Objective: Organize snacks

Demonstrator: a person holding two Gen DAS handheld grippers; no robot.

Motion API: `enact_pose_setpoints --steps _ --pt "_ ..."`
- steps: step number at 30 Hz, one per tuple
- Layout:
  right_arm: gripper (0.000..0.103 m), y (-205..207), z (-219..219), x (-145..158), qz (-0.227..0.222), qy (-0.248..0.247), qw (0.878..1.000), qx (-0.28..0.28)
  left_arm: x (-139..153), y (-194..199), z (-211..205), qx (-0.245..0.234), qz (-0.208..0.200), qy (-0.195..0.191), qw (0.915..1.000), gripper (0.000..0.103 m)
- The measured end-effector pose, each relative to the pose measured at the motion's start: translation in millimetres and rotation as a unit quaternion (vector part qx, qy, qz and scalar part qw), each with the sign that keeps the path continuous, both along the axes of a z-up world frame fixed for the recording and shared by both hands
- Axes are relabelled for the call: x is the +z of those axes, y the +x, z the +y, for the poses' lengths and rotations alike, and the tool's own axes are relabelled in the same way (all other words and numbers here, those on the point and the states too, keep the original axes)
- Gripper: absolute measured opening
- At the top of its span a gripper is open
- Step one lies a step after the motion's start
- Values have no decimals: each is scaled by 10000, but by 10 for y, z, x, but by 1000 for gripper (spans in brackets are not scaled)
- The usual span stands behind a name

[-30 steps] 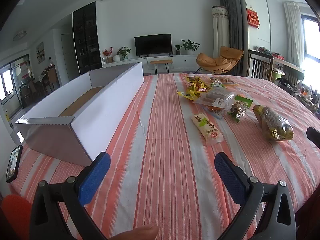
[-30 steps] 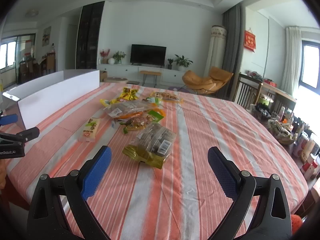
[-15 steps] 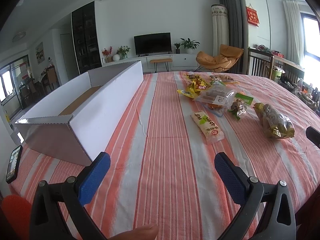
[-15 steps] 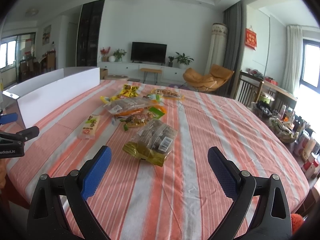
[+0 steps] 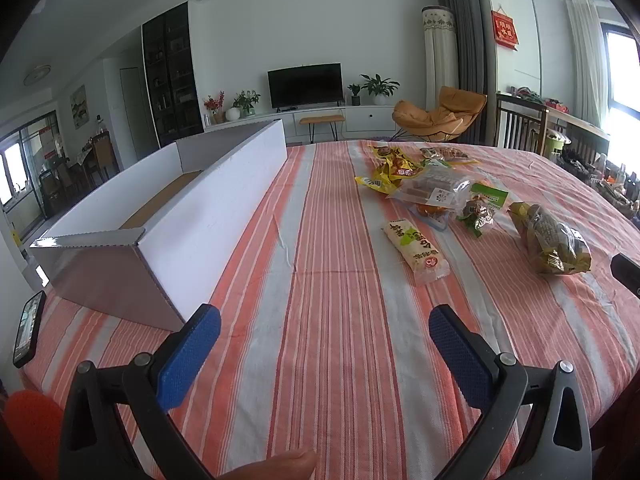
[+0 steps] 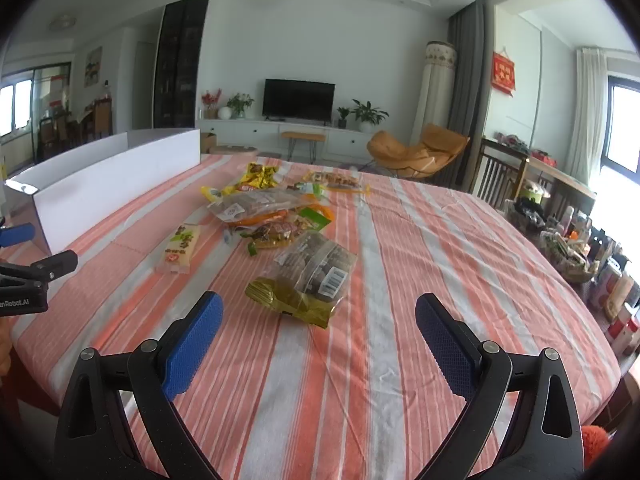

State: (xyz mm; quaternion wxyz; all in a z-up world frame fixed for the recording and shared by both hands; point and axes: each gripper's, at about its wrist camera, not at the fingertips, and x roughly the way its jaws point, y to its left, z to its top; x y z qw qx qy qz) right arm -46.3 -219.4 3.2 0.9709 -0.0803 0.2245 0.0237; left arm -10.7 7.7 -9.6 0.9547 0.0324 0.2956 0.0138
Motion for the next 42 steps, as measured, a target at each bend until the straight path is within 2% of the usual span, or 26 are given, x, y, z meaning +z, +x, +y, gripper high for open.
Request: enact_pose_setpoints --steps 11,19,28,33,35,37,38,40,42 --pt "98 37 -13 -54 130 57 9999 10 -24 31 3 -10 65 25 10000 103" --pt "98 150 -60 -223 734 283 9969 95 -102 74 -8 -2 268 76 9996 103" --pt "98 165 -66 -236 898 331 9954 99 -191 141 21 41 473 45 9989 103" --pt "98 391 -40 -280 1350 409 9895 319 -246 163 -10 2 599 118 9981 103" --pt "98 691 -76 -331 1810 356 9827 168 -271 170 -12 -16 655 139 9978 103" --pt "98 999 -196 -333 1970 404 9796 -41 -294 186 -12 -18 733 166 9972 103" --pt "98 1083 -263 -307 1925 448 9802 -142 -294 185 -6 -12 765 174 9969 103" --pt "98 1293 -422 -223 1790 393 9806 -697 -306 188 21 -5 853 146 9962 103" --pt "98 1355 -508 -170 1754 515 9790 -904 -333 208 57 -21 990 39 9951 103"
